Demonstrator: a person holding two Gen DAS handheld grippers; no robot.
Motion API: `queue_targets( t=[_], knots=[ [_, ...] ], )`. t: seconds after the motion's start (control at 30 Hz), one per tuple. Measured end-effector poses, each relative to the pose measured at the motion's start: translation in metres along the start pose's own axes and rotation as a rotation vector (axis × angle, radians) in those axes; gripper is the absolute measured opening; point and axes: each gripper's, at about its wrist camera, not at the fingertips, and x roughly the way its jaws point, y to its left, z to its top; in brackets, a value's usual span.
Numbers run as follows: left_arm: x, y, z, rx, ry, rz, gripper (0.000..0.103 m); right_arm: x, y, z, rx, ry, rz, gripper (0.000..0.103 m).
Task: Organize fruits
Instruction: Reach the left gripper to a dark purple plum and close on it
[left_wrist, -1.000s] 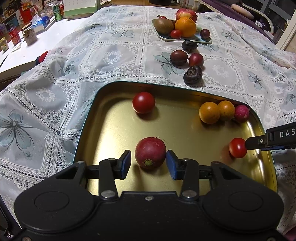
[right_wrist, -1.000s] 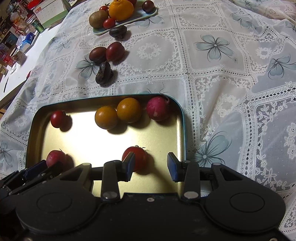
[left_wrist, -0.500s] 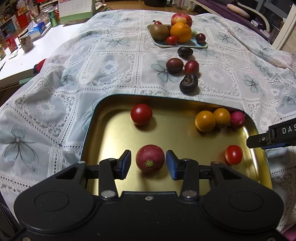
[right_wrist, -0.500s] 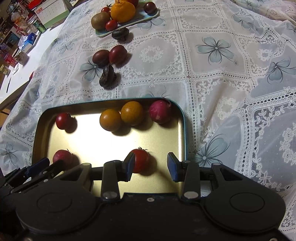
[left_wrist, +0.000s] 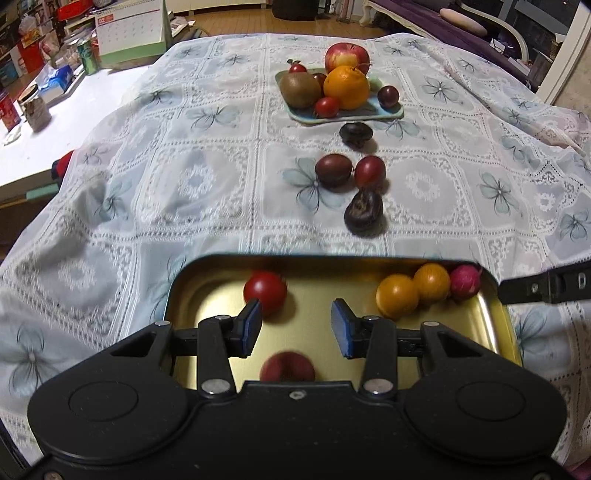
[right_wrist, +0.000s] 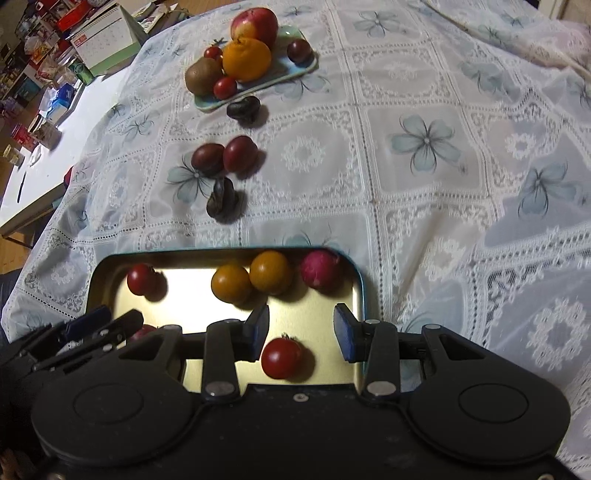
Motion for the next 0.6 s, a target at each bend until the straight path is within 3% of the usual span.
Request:
queue_targets(
  t=[0.13,0.4,0.6],
  knots=[
    [0.005,-0.006,0.013,0.016,-0.008,0.010,0.050,0.001,0.004,0.010,-0.040,0.025,-0.039,0.042],
    [0.029,-0.028,0.049,0.062,-0.046,0.054,0.050,0.004,-0.010,0.034,0.078,0.022,0.014,0.042],
    [0.061,-0.039,0.068,0.048,-0.028,0.048,0.050,0.016,-0.018,0.029,0.098,0.050,0.006,0.043]
  ],
)
